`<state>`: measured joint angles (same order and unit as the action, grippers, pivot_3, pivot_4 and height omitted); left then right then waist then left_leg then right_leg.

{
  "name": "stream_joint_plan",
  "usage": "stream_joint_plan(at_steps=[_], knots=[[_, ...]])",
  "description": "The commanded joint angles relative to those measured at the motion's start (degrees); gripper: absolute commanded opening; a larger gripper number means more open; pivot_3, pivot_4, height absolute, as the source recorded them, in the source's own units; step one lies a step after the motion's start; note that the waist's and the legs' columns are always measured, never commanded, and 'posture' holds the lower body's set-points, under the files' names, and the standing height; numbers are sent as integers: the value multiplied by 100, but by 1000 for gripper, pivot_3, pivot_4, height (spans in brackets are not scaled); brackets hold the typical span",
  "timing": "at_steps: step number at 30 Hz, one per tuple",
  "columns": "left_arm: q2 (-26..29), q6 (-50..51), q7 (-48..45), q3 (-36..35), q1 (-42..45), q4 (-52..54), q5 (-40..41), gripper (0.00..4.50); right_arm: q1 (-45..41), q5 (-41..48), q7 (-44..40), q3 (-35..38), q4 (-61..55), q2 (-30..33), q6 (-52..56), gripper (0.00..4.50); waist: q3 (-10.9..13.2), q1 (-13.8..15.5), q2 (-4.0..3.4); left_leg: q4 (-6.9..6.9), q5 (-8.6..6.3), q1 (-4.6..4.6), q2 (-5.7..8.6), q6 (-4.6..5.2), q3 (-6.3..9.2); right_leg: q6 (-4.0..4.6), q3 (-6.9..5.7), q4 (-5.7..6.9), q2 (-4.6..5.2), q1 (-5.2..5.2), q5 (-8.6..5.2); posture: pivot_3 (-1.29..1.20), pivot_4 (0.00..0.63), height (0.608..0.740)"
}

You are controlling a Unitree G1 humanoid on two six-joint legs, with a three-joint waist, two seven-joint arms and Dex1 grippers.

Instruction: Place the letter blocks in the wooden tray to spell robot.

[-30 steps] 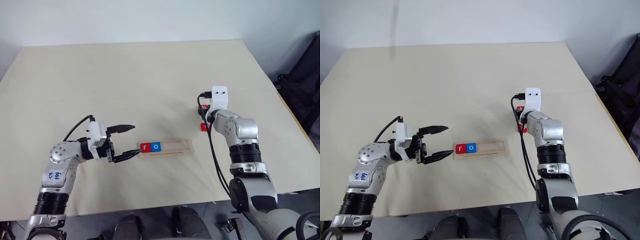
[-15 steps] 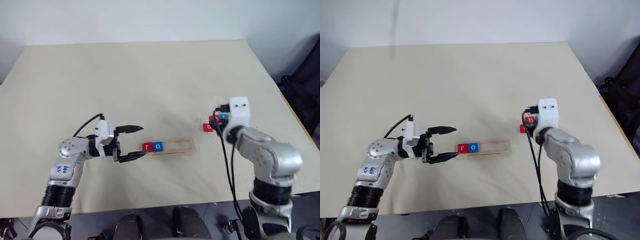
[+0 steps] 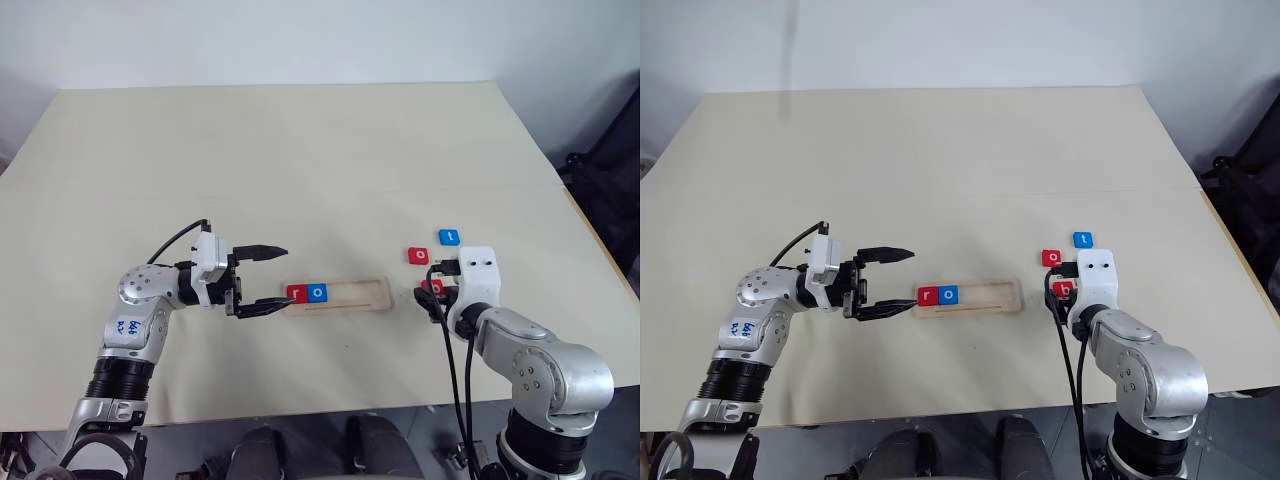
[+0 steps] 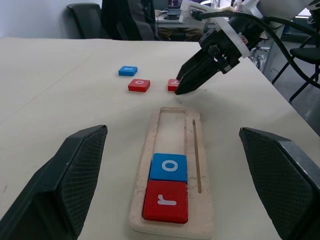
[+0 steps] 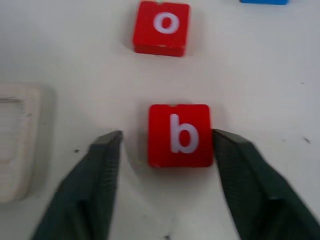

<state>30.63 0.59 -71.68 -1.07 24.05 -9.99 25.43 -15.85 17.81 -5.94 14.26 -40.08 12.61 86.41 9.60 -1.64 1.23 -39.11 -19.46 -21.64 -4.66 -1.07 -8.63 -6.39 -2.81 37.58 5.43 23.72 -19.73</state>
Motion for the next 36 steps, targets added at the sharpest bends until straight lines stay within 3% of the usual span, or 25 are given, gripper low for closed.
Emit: stream_joint_plan(at_steps=[1, 4, 8, 13, 16, 23, 31, 36], knots=[[103, -44, -5, -98, -39, 77, -10, 4500, 38, 331, -627, 374, -277, 529, -142, 4489, 0, 3, 0, 0, 0, 0, 0, 0, 1, 0, 0, -1, 0, 0, 0, 0, 150, 740], [145, -48, 9, -125, -124, 120, -9, 4500, 491, 720, -1673, 629, -410, 1499, -922, 4489, 2, 21, -2, 3, -4, -2, 2, 6, 2, -1, -2, -11, 1, -2, 0, 0, 150, 740], [196, -76, 34, -153, -156, 95, -16, 4500, 1789, 813, -3454, 954, 40, 2577, -3047, 4489, 1, 44, 0, 15, -6, -4, 5, 9, 3, -3, -15, -36, -1, -15, 1, 0, 150, 740], [241, -84, 76, -204, -274, 188, -8, 4500, 2851, 193, -5000, 1151, 1854, 3096, -6245, 4489, 4, 34, 6, 5, -7, -1, 11, 11, -23, -21, -17, -56, -5, -37, 11, 0, 150, 740], [317, 12, 100, -244, -443, 389, 46, 4500, 2929, 149, -5665, 1104, 2865, 3302, -7360, 4489, 5, 2, 7, 2, -6, 25, 12, 18, -45, -26, 0, -60, -2, -54, 17, 0, 150, 740], [512, 354, 233, -298, -683, 753, 130, 4500, 2090, 370, -6167, 706, 3735, 3599, -7477, 4489, 15, 8, -9, 1, -3, 50, 0, 13, -41, -18, 3, -50, -5, -70, 20, 0, 150, 740], [439, 423, 247, -244, -720, 1039, 117, 4500, -277, -170, -7075, -858, 5189, 3838, -7841, 4489, 28, 7, -30, -2, -3, 46, 0, 13, -13, -17, -2, -48, -3, -67, 20, 0, 150, 740], [416, 448, 275, -225, -787, 1184, 125, 4500, -1184, -503, -7566, -1570, 6144, 3680, -8150, 4489, 38, 36, -43, -6, -3, 36, 2, 14, -45, -18, -5, -51, 3, -63, 20, 0, 150, 740]])
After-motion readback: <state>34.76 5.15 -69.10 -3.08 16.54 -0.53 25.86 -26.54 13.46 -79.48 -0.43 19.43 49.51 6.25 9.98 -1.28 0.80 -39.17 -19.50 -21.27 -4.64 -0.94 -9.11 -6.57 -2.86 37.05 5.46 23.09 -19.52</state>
